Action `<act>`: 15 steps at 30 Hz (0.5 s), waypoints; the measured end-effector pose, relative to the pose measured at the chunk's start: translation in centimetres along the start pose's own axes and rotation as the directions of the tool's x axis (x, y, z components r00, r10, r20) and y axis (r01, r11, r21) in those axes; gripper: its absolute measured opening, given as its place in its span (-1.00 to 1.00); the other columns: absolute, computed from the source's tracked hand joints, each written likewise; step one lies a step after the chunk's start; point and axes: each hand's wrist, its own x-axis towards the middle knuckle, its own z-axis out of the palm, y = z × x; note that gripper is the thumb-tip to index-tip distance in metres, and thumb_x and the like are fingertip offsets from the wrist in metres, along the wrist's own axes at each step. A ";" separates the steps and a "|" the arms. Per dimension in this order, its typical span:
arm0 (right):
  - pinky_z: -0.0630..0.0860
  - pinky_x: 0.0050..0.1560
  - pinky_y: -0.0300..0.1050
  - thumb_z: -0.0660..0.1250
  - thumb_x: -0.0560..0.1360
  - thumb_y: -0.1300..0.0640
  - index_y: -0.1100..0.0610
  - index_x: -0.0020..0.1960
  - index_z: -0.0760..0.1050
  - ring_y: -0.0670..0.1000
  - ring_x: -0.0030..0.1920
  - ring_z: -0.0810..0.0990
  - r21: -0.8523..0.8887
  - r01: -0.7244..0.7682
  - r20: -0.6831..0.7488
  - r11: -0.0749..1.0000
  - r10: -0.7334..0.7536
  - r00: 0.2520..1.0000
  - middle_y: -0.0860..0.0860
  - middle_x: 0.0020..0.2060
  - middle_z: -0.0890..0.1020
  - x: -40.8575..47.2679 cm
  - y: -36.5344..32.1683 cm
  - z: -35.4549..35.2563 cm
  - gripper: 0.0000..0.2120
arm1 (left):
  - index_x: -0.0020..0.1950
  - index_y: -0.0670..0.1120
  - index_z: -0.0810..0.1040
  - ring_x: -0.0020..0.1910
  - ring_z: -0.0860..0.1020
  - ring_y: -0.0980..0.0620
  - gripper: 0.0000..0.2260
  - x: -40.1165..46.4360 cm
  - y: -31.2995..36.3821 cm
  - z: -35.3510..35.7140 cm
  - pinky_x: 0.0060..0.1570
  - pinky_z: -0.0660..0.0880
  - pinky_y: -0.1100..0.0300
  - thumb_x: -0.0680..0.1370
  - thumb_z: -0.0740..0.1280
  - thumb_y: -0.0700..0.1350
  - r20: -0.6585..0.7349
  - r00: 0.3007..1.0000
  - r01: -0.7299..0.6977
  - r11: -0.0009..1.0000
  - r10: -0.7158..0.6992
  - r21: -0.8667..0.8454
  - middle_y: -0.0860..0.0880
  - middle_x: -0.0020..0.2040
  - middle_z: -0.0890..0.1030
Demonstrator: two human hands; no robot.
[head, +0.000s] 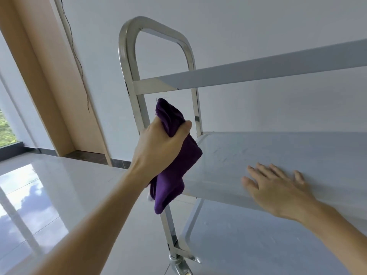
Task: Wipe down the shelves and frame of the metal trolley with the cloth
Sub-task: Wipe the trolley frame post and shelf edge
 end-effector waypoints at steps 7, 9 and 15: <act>0.19 0.41 -0.19 0.24 0.33 -0.54 -0.29 0.37 0.40 -0.34 0.49 0.14 0.567 0.227 -0.029 0.792 -0.256 0.966 -0.45 0.39 0.31 -3.1 -0.3 -4.1 -0.33 | -0.13 -0.06 0.57 -0.21 0.66 0.01 -0.60 -0.4 2.4 5.0 -0.08 0.63 -0.10 0.47 0.30 0.29 0.205 0.979 0.088 0.942 -0.021 -0.324 0.00 -0.26 0.67; 0.34 0.29 -0.19 0.34 0.39 -0.44 -0.25 0.23 0.55 -0.37 0.33 0.40 0.799 0.261 -0.058 0.542 -0.363 0.930 -0.38 0.26 0.53 -3.9 -1.4 -5.3 -0.51 | -0.16 -0.06 0.55 -0.25 0.65 0.04 -0.59 -0.8 2.7 5.8 -0.18 0.62 0.00 0.47 0.30 0.30 0.219 0.975 0.047 0.930 0.036 -0.364 0.02 -0.29 0.67; 0.65 -0.04 0.07 0.33 0.59 0.10 0.22 0.10 0.62 0.13 -0.01 0.72 0.953 0.203 -0.176 0.224 -0.135 0.975 0.10 -0.02 0.73 -3.1 -1.9 -7.2 -0.79 | -0.02 0.09 0.59 -0.17 0.65 0.21 -0.61 -0.5 2.0 5.2 -0.19 0.59 0.23 0.35 0.41 0.34 0.279 0.951 -0.006 0.914 0.130 -0.406 0.17 -0.17 0.69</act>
